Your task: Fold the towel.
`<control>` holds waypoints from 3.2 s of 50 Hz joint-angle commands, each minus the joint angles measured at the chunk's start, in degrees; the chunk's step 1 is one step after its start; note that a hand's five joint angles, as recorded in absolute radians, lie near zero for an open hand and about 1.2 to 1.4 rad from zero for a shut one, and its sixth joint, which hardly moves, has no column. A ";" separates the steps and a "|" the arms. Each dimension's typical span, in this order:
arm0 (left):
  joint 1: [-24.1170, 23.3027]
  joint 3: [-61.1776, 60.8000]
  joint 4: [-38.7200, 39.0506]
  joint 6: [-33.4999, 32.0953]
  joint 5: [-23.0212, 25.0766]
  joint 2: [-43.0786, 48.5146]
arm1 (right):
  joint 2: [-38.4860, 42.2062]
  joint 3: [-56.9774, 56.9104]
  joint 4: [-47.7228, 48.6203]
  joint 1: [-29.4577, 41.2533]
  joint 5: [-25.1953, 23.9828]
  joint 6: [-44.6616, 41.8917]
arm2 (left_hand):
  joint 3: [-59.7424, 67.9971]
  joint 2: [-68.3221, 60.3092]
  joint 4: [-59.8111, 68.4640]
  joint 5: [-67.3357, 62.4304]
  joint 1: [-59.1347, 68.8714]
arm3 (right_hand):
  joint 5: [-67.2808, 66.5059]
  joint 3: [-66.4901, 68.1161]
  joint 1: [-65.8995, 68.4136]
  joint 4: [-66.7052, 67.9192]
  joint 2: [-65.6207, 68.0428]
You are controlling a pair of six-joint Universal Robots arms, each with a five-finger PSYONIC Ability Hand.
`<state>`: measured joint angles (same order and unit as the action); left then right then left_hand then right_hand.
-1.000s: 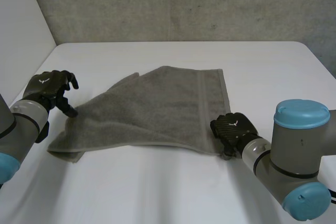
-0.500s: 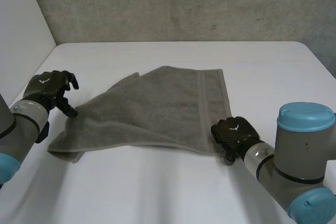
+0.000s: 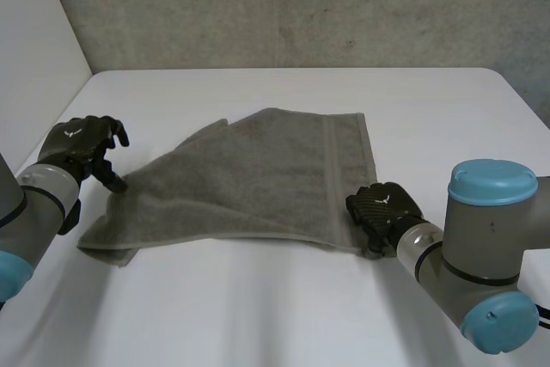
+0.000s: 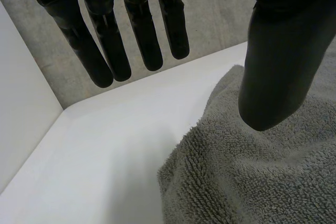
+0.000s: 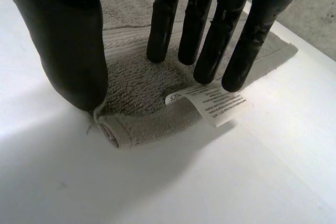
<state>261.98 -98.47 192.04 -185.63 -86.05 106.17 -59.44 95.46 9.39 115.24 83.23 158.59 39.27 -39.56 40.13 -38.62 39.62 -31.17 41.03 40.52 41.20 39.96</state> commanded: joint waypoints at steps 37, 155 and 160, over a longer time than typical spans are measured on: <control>0.02 0.03 0.00 0.09 0.00 0.00 | -2.17 2.36 -0.69 4.20 -0.44 0.41 | -5.51 5.80 -6.36 14.85 -5.85 | -2.55 2.70 3.20 2.52 3.76; -3.94 -6.99 -4.41 -24.52 1.24 -0.35 | -3.14 -4.67 5.37 -8.81 5.10 6.91 | -12.24 12.53 -13.10 21.59 -12.58 | -38.83 38.97 39.48 38.80 40.04; -4.11 -7.61 0.07 -24.70 -2.88 1.23 | -3.14 -4.67 5.37 -8.63 5.01 6.91 | -12.24 12.53 -13.09 21.58 -12.58 | -38.83 38.97 39.48 38.80 40.04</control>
<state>258.11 -105.20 187.18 -210.19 -84.45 105.80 -62.56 90.77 14.78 106.41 88.32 165.49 29.43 -28.37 29.15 -29.86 29.59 -66.72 76.46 75.87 76.55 75.62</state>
